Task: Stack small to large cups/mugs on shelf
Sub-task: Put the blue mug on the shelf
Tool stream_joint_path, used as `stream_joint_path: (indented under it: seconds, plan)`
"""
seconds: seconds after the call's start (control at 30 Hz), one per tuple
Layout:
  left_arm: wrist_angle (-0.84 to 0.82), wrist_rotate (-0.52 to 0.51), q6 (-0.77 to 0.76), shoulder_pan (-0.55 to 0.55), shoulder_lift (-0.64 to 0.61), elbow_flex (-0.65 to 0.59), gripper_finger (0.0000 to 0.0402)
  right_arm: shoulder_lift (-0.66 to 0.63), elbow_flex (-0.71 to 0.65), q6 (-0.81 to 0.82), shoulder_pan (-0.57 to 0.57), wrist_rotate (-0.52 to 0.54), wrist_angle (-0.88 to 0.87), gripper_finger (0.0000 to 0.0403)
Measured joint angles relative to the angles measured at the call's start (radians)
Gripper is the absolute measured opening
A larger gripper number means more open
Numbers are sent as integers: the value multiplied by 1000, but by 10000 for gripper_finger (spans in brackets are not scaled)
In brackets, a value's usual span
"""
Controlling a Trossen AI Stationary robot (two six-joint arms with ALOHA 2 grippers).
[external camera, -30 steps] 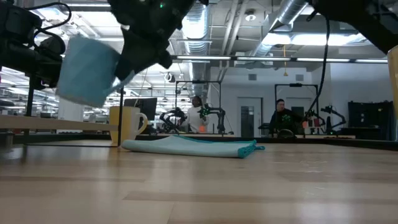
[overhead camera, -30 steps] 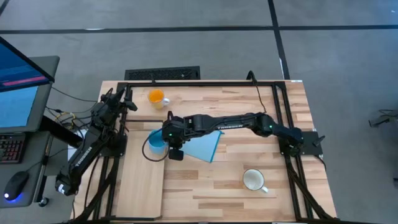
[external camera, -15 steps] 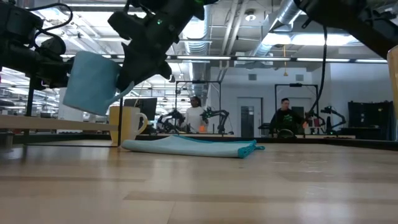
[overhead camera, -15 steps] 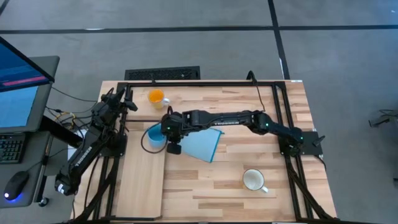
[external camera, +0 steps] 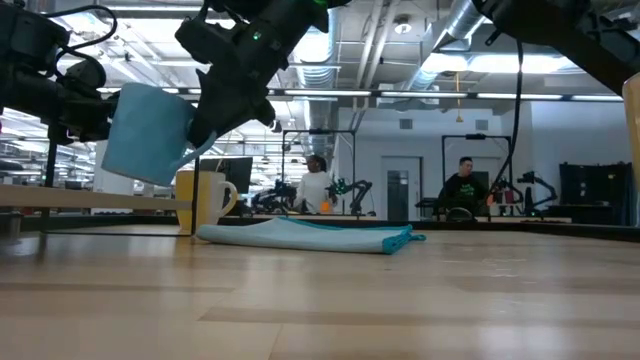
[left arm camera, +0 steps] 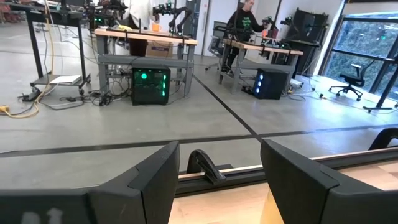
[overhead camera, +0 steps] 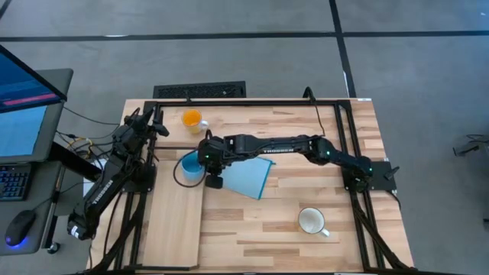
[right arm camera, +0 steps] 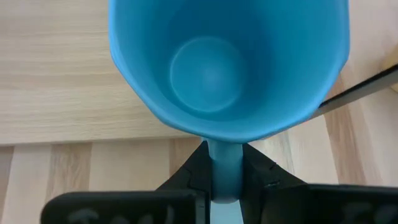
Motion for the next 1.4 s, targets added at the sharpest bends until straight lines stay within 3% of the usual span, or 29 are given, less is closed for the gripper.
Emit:
stream_joint_path:
  seconds: [0.83,1.4]
  plan:
    - [0,-2,1,0,0,0,217,37,3,-16,15,0,18,66]
    - [0,-2,1,0,0,0,217,39,3,-23,15,-1,19,113]
